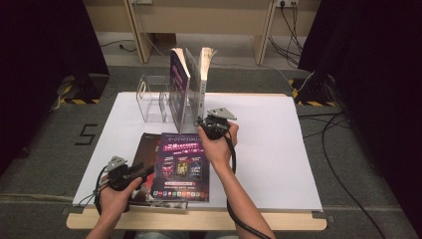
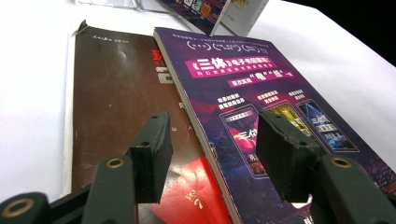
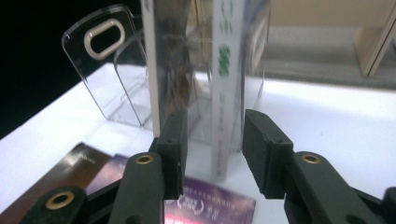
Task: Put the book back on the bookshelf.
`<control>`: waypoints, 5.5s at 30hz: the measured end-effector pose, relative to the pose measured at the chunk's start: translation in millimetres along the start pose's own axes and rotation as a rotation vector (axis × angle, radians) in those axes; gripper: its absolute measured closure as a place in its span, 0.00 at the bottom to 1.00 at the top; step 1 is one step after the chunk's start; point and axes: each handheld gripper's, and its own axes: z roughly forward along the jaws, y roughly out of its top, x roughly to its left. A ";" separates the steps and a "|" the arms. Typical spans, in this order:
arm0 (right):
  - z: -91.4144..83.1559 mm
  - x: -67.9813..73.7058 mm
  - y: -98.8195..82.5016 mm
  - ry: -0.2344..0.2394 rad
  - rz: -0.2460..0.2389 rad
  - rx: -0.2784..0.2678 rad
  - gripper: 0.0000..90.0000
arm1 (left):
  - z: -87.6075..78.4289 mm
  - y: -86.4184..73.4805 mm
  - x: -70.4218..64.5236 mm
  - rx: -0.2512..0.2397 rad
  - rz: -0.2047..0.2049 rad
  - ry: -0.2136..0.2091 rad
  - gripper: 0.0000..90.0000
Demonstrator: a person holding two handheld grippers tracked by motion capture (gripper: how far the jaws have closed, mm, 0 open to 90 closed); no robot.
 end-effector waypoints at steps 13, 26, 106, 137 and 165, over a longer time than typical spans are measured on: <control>17.6 -20.5 -25.3 0.019 0.068 0.142 0.75 | 7.6 -2.7 -6.0 0.029 0.019 -0.021 0.52; 49.0 -35.3 -39.6 0.066 0.142 0.298 0.72 | 11.5 -5.7 -6.8 0.062 0.022 -0.030 0.56; 88.9 -60.9 -44.6 0.125 0.204 0.349 0.65 | 20.5 -10.6 -9.4 0.119 0.043 -0.035 0.59; 72.7 -55.8 -46.0 0.128 0.143 0.432 0.87 | 14.3 -9.6 -11.5 0.164 0.063 -0.011 0.65; 52.6 -60.5 -54.7 0.201 0.243 0.486 0.73 | 5.5 -12.8 -18.4 0.208 0.080 -0.007 0.68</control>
